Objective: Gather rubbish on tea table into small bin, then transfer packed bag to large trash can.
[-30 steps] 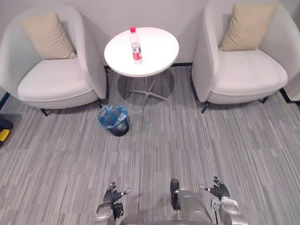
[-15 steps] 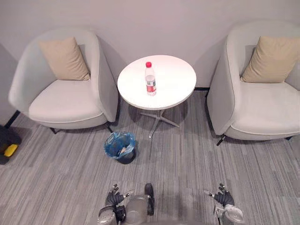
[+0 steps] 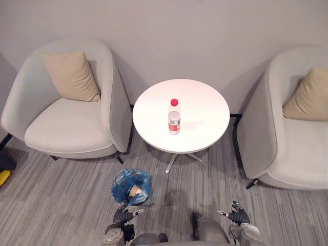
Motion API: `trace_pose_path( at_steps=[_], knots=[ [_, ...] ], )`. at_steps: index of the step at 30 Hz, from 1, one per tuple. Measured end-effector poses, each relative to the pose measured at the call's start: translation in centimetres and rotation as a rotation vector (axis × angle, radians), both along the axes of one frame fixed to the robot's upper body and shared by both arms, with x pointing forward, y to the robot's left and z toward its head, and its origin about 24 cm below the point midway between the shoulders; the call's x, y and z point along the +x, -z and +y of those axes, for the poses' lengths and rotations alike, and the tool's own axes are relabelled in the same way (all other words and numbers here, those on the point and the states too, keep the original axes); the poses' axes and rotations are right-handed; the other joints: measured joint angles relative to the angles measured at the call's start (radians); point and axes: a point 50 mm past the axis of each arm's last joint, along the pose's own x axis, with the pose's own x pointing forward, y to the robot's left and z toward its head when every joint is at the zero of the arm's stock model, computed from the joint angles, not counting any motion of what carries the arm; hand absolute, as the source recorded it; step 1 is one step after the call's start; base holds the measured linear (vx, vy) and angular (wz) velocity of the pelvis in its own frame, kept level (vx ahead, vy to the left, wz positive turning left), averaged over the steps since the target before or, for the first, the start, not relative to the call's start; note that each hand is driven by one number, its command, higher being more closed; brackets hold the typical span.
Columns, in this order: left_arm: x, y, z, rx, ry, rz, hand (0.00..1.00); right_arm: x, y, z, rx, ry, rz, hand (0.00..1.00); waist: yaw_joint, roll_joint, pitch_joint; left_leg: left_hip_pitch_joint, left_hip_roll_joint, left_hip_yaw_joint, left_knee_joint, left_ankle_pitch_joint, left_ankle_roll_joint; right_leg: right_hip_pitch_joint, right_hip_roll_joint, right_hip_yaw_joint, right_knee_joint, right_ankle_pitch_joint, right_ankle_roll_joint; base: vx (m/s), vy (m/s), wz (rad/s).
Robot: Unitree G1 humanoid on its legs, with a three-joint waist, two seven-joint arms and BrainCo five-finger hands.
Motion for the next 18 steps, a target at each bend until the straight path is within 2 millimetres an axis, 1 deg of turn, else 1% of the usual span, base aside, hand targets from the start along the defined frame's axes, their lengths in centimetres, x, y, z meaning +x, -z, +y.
trace_pose_path(
  at_steps=[1,2,3,4,5,6,7,8,9,10,12,13,14,16,18],
  knots=[
    [-0.2,0.2,-0.5,-0.017,-0.013,0.010,0.00,-0.1,0.0,-0.2,-0.005,0.004,0.003,0.00,0.004,0.017,-0.004,0.000,0.024,-0.019,0.004,-0.009,-0.012,0.008,0.014,-0.022,0.009,-0.018,-0.006,0.20,-0.204,0.32],
    [-0.5,0.3,-0.7,-0.025,-0.018,0.016,0.00,0.0,-0.1,-0.2,-0.005,0.005,-0.003,0.00,0.004,0.027,-0.010,-0.003,0.041,-0.026,0.008,-0.022,-0.027,0.008,0.024,-0.041,0.010,-0.034,-0.017,0.29,-0.286,0.62],
    [-0.5,0.4,-1.1,-0.037,-0.021,0.017,0.00,0.1,-0.2,-0.1,-0.003,0.011,-0.013,0.00,-0.004,0.040,-0.008,-0.013,0.070,-0.054,0.035,-0.035,-0.045,0.024,0.033,-0.091,0.011,-0.068,-0.029,0.23,-0.231,0.73],
    [-0.2,0.3,-1.2,-0.041,-0.018,0.008,0.00,0.0,-0.1,0.1,0.004,0.017,-0.009,0.00,-0.005,0.038,-0.003,-0.027,0.077,-0.057,0.081,-0.041,-0.056,0.045,0.033,-0.110,0.006,-0.079,-0.035,0.22,-0.226,0.83],
    [0.0,0.2,-1.4,-0.046,-0.017,0.001,0.00,-0.3,0.0,0.3,0.008,0.020,-0.007,0.00,-0.005,0.037,-0.001,-0.053,0.087,-0.055,0.155,-0.052,-0.072,0.071,0.034,-0.128,-0.006,-0.087,-0.036,0.16,-0.219,0.71],
    [0.4,-0.1,-1.7,-0.057,-0.020,-0.022,0.00,-0.3,-0.4,0.6,0.011,0.015,-0.032,0.00,0.005,0.033,0.005,-0.129,0.115,-0.017,0.362,-0.058,-0.086,0.139,0.041,-0.157,-0.041,-0.102,-0.056,0.15,-0.212,0.60],
    [0.5,-0.2,-1.7,-0.056,-0.020,-0.034,0.00,-0.3,-0.6,0.8,0.011,0.008,-0.051,0.00,0.006,0.032,0.007,-0.173,0.145,0.024,0.473,-0.066,-0.088,0.173,0.049,-0.172,-0.061,-0.108,-0.066,0.16,-0.229,0.44],
    [0.5,-0.3,-1.7,-0.058,-0.019,-0.035,0.00,0.0,-0.8,0.9,0.012,0.010,-0.067,0.00,0.008,0.040,0.008,-0.196,0.170,0.060,0.530,-0.068,-0.084,0.197,0.055,-0.180,-0.072,-0.111,-0.068,0.08,-0.120,0.13],
    [0.4,-0.2,-1.8,-0.063,-0.018,-0.033,0.00,0.1,-0.9,0.9,0.011,0.013,-0.074,0.00,0.009,0.044,0.007,-0.213,0.187,0.088,0.551,-0.072,-0.077,0.211,0.057,-0.182,-0.076,-0.116,-0.068,0.10,-0.104,0.04],
    [0.3,-0.2,-2.0,-0.072,-0.015,-0.033,0.00,0.7,-1.1,0.9,0.010,0.010,-0.090,0.00,0.007,0.048,0.006,-0.242,0.199,0.111,0.537,-0.074,-0.073,0.222,0.057,-0.181,-0.082,-0.122,-0.067,0.11,-0.045,-0.08],
    [0.4,-0.2,-2.1,-0.076,-0.012,-0.034,0.00,1.2,-1.3,0.8,0.007,0.007,-0.104,0.00,0.015,0.056,0.001,-0.260,0.191,0.111,0.396,-0.066,-0.072,0.225,0.055,-0.163,-0.091,-0.118,-0.060,0.14,0.006,-0.18],
    [0.3,-0.2,-2.2,-0.079,-0.013,-0.031,0.00,1.2,-1.4,0.7,0.006,0.009,-0.103,0.00,0.016,0.066,-0.005,-0.253,0.186,0.097,0.274,-0.025,-0.075,0.230,0.058,-0.163,-0.081,-0.125,-0.053,0.25,0.103,-0.12],
    [0.3,-0.1,-2.5,-0.087,-0.013,-0.029,0.00,0.8,-1.3,0.2,-0.009,0.015,-0.089,0.00,0.015,0.091,-0.016,-0.237,0.178,0.070,0.171,0.078,-0.075,0.225,0.065,-0.154,-0.056,-0.145,-0.043,0.22,0.098,-0.09],
    [0.3,0.0,-2.4,-0.085,-0.012,-0.023,0.00,0.4,-1.1,0.3,-0.010,0.027,-0.079,0.00,0.029,0.069,-0.022,-0.194,0.151,0.080,0.124,0.094,-0.074,0.235,0.052,-0.118,-0.062,-0.150,-0.034,0.21,0.078,-0.15],
    [0.6,-0.1,-2.4,-0.083,-0.009,-0.031,0.00,0.5,-1.2,0.4,-0.007,0.029,-0.082,0.00,0.030,0.060,-0.025,-0.181,0.138,0.090,0.091,0.098,-0.069,0.235,0.036,-0.111,-0.073,-0.150,-0.033,0.14,0.081,-0.11]
  ],
)
